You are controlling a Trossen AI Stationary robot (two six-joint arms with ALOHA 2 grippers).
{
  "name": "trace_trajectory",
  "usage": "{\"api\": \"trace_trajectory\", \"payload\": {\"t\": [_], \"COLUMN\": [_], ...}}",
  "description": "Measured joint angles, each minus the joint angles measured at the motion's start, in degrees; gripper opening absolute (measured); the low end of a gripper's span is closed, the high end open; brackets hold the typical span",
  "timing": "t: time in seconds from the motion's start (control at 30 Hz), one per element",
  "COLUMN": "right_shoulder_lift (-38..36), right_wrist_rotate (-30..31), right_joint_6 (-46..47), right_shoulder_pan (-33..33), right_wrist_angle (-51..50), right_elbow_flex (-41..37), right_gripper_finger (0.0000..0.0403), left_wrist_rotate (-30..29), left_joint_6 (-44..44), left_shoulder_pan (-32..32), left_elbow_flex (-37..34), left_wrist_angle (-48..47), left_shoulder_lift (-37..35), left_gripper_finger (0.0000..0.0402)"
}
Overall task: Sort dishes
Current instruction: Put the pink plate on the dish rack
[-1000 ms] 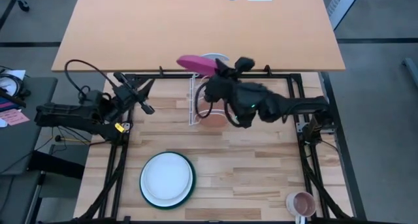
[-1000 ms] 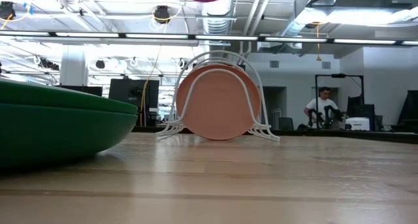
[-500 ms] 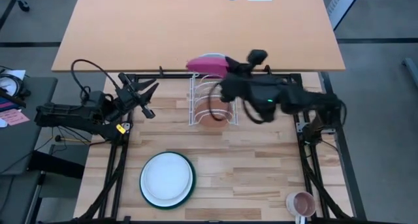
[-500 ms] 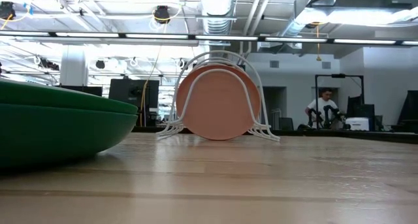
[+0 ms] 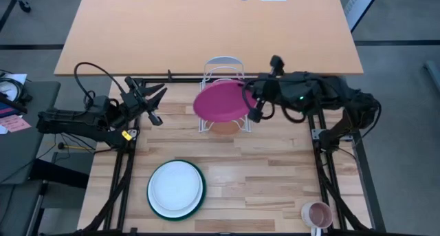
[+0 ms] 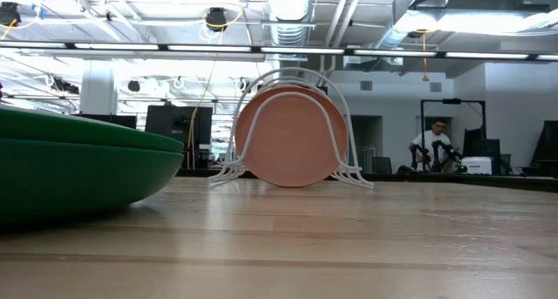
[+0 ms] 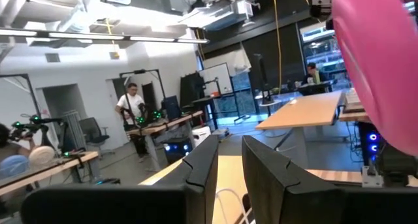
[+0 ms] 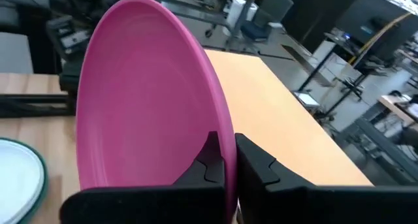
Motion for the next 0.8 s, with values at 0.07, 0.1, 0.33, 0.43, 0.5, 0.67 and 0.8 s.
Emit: {"api": "trace_trajectory", "payload": {"t": [0.07,0.1,0.33,0.43,0.5,0.67,0.8], "right_shoulder_lift": [0.54,0.85,1.05,1.07,0.86,0.44,0.73], "right_wrist_rotate": [4.09,6.31,19.00,23.48,25.08,29.74,34.53], "right_joint_6": [-1.17,-2.48,-19.67,-21.96,-22.50,-16.97,-1.32], "right_shoulder_pan": [0.25,0.49,3.43,4.76,5.29,8.88,12.28], "right_wrist_angle": [2.31,4.01,17.32,17.25,16.64,9.54,-7.65], "right_elbow_flex": [-0.01,-0.01,0.91,3.90,5.61,7.05,6.88], "right_gripper_finger": [0.0012,0.0012,0.0012,0.0012,0.0012,0.0012,0.0012], "left_wrist_rotate": [0.00,-0.02,-0.06,-0.26,-0.27,-0.30,-0.31], "left_joint_6": [0.00,-0.02,0.79,0.83,0.81,0.42,0.40], "left_shoulder_pan": [0.00,0.00,0.00,0.02,0.02,0.02,0.02], "left_elbow_flex": [0.00,0.00,0.00,0.00,0.00,0.00,0.00], "left_wrist_angle": [-0.08,-0.16,-0.44,-0.42,-0.37,-0.39,-0.40], "left_shoulder_lift": [-0.01,-0.01,0.01,0.01,0.01,0.01,0.01], "left_gripper_finger": [0.0065,0.0065,0.0065,0.0065,0.0065,0.0065,0.0065]}}
